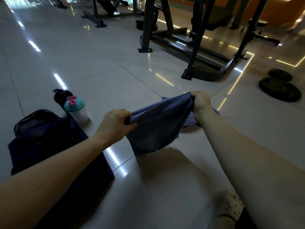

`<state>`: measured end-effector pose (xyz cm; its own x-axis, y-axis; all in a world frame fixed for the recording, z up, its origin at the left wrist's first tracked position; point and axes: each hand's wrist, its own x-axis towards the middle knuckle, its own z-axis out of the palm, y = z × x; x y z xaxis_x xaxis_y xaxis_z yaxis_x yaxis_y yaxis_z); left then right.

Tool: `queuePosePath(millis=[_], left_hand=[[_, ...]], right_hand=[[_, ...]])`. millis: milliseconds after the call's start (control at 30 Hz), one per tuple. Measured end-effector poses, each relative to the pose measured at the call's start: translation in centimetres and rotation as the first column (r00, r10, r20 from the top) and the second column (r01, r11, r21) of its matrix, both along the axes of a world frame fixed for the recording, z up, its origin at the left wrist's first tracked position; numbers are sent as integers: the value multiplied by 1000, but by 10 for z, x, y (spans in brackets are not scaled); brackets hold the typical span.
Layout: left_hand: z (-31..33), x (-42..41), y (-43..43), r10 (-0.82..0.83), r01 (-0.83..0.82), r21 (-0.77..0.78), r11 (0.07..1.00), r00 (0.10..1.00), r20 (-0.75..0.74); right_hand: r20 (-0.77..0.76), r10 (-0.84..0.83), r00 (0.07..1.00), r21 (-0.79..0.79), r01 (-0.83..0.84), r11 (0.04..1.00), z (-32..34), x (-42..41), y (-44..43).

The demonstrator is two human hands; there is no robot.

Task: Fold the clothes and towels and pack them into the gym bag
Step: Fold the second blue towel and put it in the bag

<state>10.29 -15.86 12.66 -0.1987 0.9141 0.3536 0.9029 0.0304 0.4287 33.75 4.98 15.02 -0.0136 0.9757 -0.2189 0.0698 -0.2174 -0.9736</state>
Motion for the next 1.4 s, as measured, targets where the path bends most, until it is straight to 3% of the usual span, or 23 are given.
queuePosePath(millis=[200, 333, 400, 467, 567, 667, 733, 800, 867, 933, 1000, 1067, 1200, 1300, 1400], left_hand=[[16, 8, 7, 172, -181, 11, 983, 950, 260], [32, 8, 17, 246, -236, -85, 968, 826, 507], [34, 6, 22, 279, -251, -128, 960, 793, 541], [36, 4, 25, 270, -249, -110, 962, 813, 516], [39, 5, 26, 242, -232, -79, 970, 862, 444], [44, 6, 29, 202, -173, -105, 979, 882, 426], [45, 7, 31, 135, -103, -98, 990, 895, 424], [45, 8, 31, 52, -37, -47, 998, 924, 378], [43, 8, 29, -14, 20, -14, 1000, 938, 346], [43, 7, 26, -65, 108, -68, 992, 886, 458], [43, 8, 24, -62, 197, -116, 974, 716, 696], [45, 8, 23, -7, 193, -126, 973, 572, 820], [44, 4, 30, 112, 168, -222, 960, 497, 861], [47, 4, 36, 290, 91, -349, 933, 388, 875], [48, 3, 41, 374, -9, -415, 910, 453, 810]], right_hand=[[40, 37, 999, 81, -41, 996, 12, -11, -17], [83, -4, 997, 206, -13, 979, 24, -24, -20], [99, 14, 995, 280, -41, 959, 35, -28, -25], [208, 107, 972, 376, -180, 909, 43, -35, -32], [483, 301, 822, 418, -519, 746, 54, -48, -46], [643, 538, 546, 223, -805, 550, 66, -62, -62], [722, 561, 405, 135, -878, 459, 64, -70, -66], [768, 528, 362, 127, -895, 429, 54, -74, -65], [754, 530, 388, 160, -891, 424, 45, -73, -66], [725, 521, 450, 210, -865, 455, 38, -71, -65], [701, 503, 504, 246, -834, 494, 34, -67, -64], [674, 516, 529, 236, -816, 528, 30, -64, -61], [659, 587, 469, 143, -845, 515, 31, -58, -57], [676, 620, 399, 68, -871, 487, 36, -55, -54], [678, 664, 314, -7, -901, 433, 42, -53, -56]])
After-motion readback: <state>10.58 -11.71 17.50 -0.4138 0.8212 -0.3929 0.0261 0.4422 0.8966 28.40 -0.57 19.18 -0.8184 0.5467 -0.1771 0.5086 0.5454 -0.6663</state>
